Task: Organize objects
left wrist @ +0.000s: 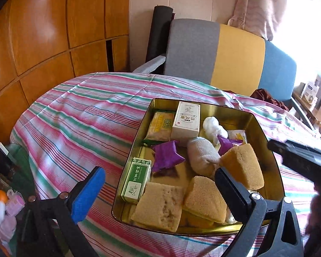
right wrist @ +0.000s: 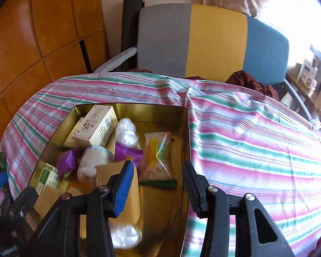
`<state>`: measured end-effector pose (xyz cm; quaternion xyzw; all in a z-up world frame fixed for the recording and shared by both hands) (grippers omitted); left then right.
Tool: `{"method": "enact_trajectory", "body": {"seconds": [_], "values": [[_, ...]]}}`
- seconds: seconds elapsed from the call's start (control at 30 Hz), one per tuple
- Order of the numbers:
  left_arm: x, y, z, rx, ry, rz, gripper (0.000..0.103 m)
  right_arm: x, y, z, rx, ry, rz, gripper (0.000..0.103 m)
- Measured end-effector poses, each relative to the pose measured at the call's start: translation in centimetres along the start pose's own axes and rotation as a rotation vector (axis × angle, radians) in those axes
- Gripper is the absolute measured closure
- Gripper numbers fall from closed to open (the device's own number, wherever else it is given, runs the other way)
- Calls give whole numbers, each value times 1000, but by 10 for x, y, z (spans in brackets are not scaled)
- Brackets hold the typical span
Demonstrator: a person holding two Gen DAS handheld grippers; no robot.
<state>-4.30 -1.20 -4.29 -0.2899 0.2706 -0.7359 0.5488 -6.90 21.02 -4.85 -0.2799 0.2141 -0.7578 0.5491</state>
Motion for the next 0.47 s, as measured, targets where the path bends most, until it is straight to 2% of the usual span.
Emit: {"method": "enact_trajectory", "body": {"seconds": [0.23,0.47], "values": [[4,8,3,-3,18,22,1,-8,26,26,-46,18,-25,55],[1,10,12,-18,27,14,1,7,40,35,-76,4,25,55]]}}
Point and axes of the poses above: each gripper's, at about its wrist camera, not at the fingertips, and z roughly against the way its jaws point, x to its left, y to its underside, the point moved 3 cm from there along -z, roughly the way its jaws point, and after that the axes turned 15 degrees about -z, right-handed, at the moved point
